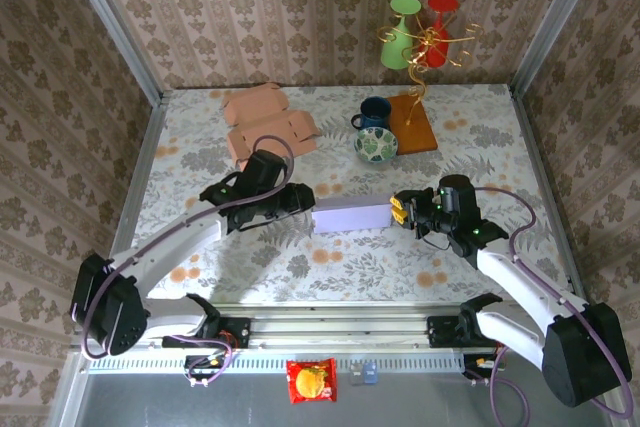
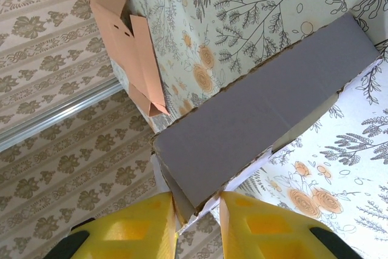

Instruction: Fold the paper box

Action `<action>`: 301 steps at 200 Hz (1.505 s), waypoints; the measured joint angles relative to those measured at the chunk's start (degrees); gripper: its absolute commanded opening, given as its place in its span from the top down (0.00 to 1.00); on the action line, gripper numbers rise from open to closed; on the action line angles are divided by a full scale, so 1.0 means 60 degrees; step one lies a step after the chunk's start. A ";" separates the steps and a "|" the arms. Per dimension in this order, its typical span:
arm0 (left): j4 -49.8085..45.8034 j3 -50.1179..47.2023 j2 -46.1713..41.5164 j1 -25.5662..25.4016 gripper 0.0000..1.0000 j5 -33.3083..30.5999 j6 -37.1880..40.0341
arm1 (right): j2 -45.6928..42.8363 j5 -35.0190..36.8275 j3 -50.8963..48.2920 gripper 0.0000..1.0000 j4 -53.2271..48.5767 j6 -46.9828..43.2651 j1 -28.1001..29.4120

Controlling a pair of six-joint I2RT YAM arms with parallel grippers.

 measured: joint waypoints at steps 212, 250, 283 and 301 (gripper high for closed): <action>0.1606 -0.1140 -0.0047 0.0357 0.72 0.1049 -0.1432 | 0.0120 0.0033 0.0357 0.78 -0.0707 -0.0160 0.0000; 0.2204 -0.1545 -0.0178 0.0357 0.75 0.1169 -0.1392 | 0.0237 0.0033 0.0659 0.79 -0.1257 -0.0240 0.0000; 0.2645 -0.1738 -0.0178 0.0321 0.78 0.1246 -0.0787 | 0.0474 0.0036 0.1031 0.80 -0.1770 -0.0412 0.0000; 0.2922 -0.1872 -0.0186 0.0262 0.80 0.1169 -0.0302 | 0.0645 0.0055 0.1279 0.80 -0.2084 -0.0514 0.0000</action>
